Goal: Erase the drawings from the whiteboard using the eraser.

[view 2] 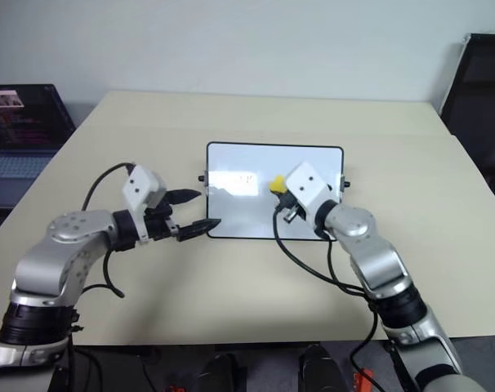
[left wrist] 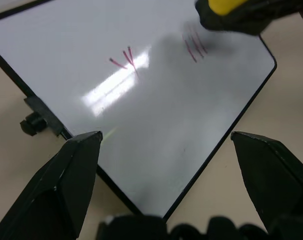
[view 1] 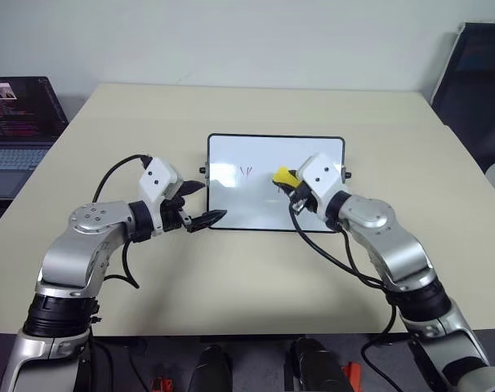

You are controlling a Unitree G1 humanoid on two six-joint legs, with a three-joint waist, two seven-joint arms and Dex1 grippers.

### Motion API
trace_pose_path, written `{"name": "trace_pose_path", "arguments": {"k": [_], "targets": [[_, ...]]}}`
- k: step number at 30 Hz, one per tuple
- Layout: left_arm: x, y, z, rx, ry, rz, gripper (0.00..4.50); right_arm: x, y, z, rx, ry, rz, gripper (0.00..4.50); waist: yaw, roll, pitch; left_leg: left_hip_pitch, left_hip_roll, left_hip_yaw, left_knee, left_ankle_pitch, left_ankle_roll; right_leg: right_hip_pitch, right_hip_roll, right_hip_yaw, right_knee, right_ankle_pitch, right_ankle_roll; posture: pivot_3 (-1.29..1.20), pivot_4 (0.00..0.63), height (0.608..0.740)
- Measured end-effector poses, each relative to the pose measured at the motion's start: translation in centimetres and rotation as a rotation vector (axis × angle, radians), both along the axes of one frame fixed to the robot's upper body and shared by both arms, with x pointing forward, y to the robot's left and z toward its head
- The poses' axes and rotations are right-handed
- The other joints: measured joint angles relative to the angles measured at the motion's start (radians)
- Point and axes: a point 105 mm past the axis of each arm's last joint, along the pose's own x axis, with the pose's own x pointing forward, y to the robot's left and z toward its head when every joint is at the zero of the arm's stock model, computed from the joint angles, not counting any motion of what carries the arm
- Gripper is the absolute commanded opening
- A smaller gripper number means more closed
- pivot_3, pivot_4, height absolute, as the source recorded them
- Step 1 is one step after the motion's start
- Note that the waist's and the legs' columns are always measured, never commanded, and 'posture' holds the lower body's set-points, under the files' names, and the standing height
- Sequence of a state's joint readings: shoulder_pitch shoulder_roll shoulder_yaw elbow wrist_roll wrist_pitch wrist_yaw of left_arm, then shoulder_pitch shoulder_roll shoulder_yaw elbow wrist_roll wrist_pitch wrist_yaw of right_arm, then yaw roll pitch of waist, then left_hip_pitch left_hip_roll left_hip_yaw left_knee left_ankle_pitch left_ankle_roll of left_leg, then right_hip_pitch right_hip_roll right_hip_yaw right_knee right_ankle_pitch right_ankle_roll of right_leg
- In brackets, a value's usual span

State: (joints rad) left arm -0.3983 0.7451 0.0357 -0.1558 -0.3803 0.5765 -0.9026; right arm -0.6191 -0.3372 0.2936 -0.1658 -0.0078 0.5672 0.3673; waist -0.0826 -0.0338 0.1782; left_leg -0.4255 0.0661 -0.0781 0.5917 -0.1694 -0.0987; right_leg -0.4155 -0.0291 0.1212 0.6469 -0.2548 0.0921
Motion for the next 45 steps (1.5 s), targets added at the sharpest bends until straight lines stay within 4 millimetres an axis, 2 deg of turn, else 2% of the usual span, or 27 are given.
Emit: {"name": "trace_pose_path", "arguments": {"k": [3,5,8,11,13,17,22,25,31,33,37,40,45], "targets": [[-0.4,-0.1,-0.4,0.018,0.014,-0.029,4.5,1.2,-0.8,-1.0,-0.036,0.001,-0.069,0.96,0.002,0.0,0.0,-0.001,0.0,0.0,0.0,0.0,0.0,0.0,0.0,0.0,0.0,0.001,0.001,0.0,0.15,0.74],[-0.5,0.1,-0.7,0.025,0.026,-0.032,4.5,1.2,-1.3,-1.5,-0.07,0.01,-0.064,0.96,0.002,0.0,0.0,-0.001,0.0,0.0,0.0,0.0,0.0,-0.001,0.0,0.0,0.0,0.001,0.001,0.0,0.15,0.74],[-0.7,0.1,-0.9,0.025,0.037,-0.042,4.5,0.3,-1.2,-2.6,-0.159,0.036,0.002,0.96,0.002,0.0,0.0,-0.001,0.0,0.0,0.0,0.0,0.0,0.0,0.0,0.0,0.001,0.0,0.0,0.0,0.15,0.74],[-0.8,0.1,-1.0,0.025,0.038,-0.042,4.5,-1.5,-0.4,-4.8,-0.259,0.092,0.115,0.96,0.001,0.0,0.0,0.0,0.0,0.0,0.001,0.0,0.0,0.0,0.0,0.0,0.001,0.0,0.0,0.0,0.15,0.74],[-0.7,0.1,-1.0,0.026,0.037,-0.042,4.5,-1.7,0.0,-5.3,-0.302,0.084,0.136,0.96,-0.001,0.0,0.0,0.0,0.0,0.0,0.002,0.0,0.0,0.0,0.0,0.0,0.002,0.001,-0.001,0.0,0.15,0.74],[-0.7,0.1,-0.9,0.027,0.036,-0.041,4.5,-0.6,0.2,-4.3,-0.305,-0.013,0.055,0.96,-0.001,0.0,0.0,0.001,0.0,0.0,0.003,0.001,0.0,0.0,0.001,0.001,0.003,0.003,-0.001,0.0,0.15,0.74],[-0.8,0.1,-1.1,0.026,0.044,-0.041,4.5,1.5,-1.3,-1.8,-0.267,-0.098,-0.085,0.96,0.003,0.0,0.0,0.001,0.0,0.0,0.003,0.001,0.001,0.0,0.001,0.001,0.002,0.003,-0.001,0.0,0.15,0.74],[-0.8,0.1,-1.2,0.025,0.046,-0.04,4.5,1.4,-1.3,-2.0,-0.27,-0.079,-0.078,0.96,0.002,0.0,0.0,0.001,0.0,0.0,0.002,0.001,0.001,0.001,0.001,0.001,0.001,0.003,-0.001,0.0,0.15,0.74],[-0.8,0.1,-1.2,0.025,0.046,-0.04,4.5,-1.1,-1.1,-5.1,-0.332,0.105,0.071,0.96,0.001,-0.001,-0.001,0.004,0.0,0.0,0.003,0.001,0.001,0.004,0.001,0.001,0.002,0.003,-0.001,0.0,0.15,0.74],[-0.8,0.1,-1.2,0.024,0.046,-0.04,4.5,-1.1,-0.8,-5.3,-0.328,0.112,0.074,0.96,0.0,-0.001,-0.001,0.008,0.0,0.0,0.003,0.001,0.001,0.006,0.001,0.001,0.002,0.003,-0.001,0.0,0.15,0.74],[-0.9,0.1,-1.2,0.023,0.045,-0.042,4.5,0.4,-0.8,-4.1,-0.288,0.038,-0.009,0.96,-0.002,-0.001,-0.001,0.009,0.0,0.0,0.003,0.002,0.001,0.005,0.001,0.003,0.001,0.004,-0.003,0.0,0.15,0.74],[-0.9,0.1,-1.3,0.022,0.05,-0.042,4.5,1.9,-2.5,-2.3,-0.264,-0.036,-0.116,0.96,0.0,-0.001,-0.001,0.009,-0.001,0.0,0.003,0.002,0.002,0.006,0.001,0.004,0.001,0.004,-0.003,0.0,0.15,0.74],[-0.9,0.1,-1.4,0.021,0.053,-0.041,4.5,1.9,-2.6,-2.0,-0.261,-0.046,-0.108,0.96,-0.001,-0.001,-0.001,0.008,0.0,0.0,0.002,0.002,0.002,0.006,0.002,0.004,0.001,0.004,-0.003,0.0,0.15,0.74]]}}
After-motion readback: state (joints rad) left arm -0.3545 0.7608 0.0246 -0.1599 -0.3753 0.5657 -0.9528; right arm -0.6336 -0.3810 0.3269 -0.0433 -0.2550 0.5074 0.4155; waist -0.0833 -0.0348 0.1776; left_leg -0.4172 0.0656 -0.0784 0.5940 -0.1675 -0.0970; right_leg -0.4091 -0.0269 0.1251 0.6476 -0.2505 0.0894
